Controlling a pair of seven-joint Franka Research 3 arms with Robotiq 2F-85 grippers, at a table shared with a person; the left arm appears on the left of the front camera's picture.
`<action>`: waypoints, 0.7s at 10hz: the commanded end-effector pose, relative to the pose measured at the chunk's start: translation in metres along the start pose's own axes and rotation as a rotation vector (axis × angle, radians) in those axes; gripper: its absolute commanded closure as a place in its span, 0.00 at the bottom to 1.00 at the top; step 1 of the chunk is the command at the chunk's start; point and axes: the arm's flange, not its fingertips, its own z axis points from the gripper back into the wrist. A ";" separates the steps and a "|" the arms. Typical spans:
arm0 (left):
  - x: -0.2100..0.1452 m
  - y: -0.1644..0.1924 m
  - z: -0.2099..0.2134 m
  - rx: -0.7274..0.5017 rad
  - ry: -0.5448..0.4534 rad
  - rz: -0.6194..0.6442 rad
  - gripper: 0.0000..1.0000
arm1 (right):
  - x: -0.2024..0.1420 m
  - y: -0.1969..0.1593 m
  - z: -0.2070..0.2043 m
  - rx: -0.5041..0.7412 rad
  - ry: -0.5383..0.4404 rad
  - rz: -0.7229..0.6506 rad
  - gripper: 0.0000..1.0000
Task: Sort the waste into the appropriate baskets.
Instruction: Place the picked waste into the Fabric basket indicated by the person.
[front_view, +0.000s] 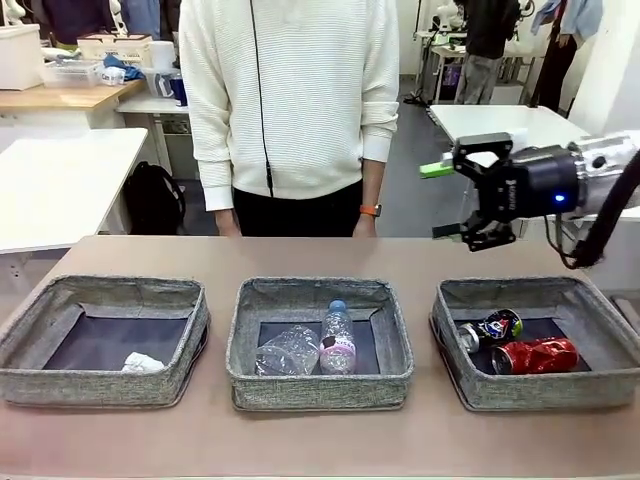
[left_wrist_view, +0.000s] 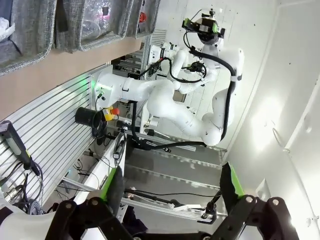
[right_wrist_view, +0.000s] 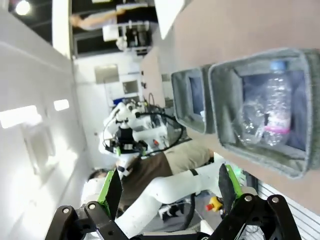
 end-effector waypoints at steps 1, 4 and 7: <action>-0.003 -0.002 0.001 -0.017 0.004 -0.010 0.00 | -0.099 -0.088 0.023 0.059 -0.051 -0.079 0.00; -0.003 -0.002 0.001 -0.017 0.004 -0.010 0.00 | -0.146 -0.113 0.042 0.110 -0.159 -0.099 0.00; -0.003 -0.002 0.001 -0.017 0.004 -0.010 0.00 | -0.205 -0.107 0.073 0.003 -0.173 -0.143 0.00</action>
